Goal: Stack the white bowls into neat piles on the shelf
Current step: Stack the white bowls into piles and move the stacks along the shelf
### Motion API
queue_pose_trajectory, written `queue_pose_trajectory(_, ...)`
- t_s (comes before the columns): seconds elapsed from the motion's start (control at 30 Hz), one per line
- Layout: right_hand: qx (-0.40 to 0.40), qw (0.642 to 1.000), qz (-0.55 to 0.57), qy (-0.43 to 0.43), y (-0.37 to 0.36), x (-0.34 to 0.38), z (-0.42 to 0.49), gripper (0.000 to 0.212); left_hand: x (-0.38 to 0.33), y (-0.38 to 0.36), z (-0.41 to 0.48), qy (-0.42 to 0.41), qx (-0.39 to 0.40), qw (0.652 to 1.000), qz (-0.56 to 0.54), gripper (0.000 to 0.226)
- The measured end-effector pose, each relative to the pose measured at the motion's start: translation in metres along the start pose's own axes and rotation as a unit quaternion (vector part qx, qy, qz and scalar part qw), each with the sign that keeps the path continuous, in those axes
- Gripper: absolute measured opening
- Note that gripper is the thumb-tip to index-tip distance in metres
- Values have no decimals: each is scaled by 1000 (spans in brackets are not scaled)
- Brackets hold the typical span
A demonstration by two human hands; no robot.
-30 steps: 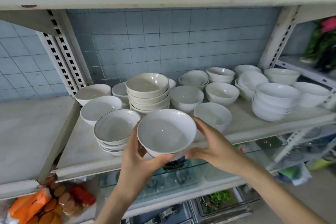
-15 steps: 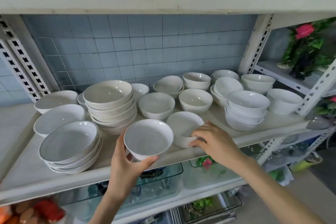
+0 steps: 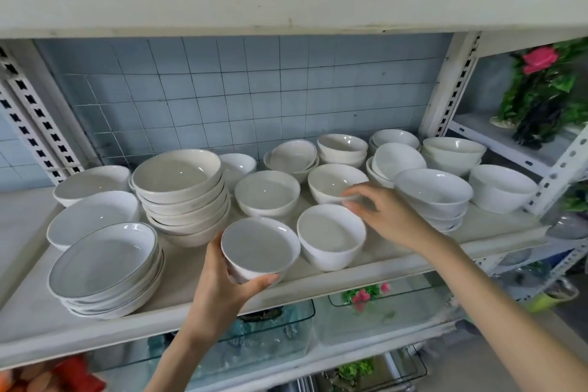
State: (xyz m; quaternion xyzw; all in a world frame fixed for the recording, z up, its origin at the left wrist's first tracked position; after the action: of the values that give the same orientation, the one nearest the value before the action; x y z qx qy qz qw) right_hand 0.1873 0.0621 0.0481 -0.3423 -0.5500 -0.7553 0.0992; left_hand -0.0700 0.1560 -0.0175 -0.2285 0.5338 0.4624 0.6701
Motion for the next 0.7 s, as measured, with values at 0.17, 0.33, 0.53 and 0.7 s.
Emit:
queue_pose_trajectory(0.17, -18, 1000, -8, 12, -7, 1, 43, 26, 6, 3, 7, 24, 33, 999, -24, 87)
queue_pose_trajectory(0.33, 9, 998, -50, 34, -17, 2, 98, 30, 8, 11, 10, 42, 62, 995, -60, 94)
queue_pose_trajectory(0.53, 84, 984, -156, 10, -35, -1, 146, 39, 10, 18, 13, 72, 68, 992, -77, 95)
queue_pose_trajectory(0.7, 143, 951, -273, 10, -41, 3, 169, 35, 13, 18, 12, 78, 71, 992, -74, 99)
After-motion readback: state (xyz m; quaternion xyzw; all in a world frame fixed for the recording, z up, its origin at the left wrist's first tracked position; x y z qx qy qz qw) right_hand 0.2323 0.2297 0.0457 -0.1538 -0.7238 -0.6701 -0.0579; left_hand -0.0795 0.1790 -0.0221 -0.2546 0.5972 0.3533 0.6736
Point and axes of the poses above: each hand's wrist, its own z-axis towards the middle knuckle, its own y-axis out of the back of the hand, x = y × z, the point moved 1 cm from there along z, towards the middle knuckle, and after that the axes turned 7 degrees about -y, right-handed, at the moved point
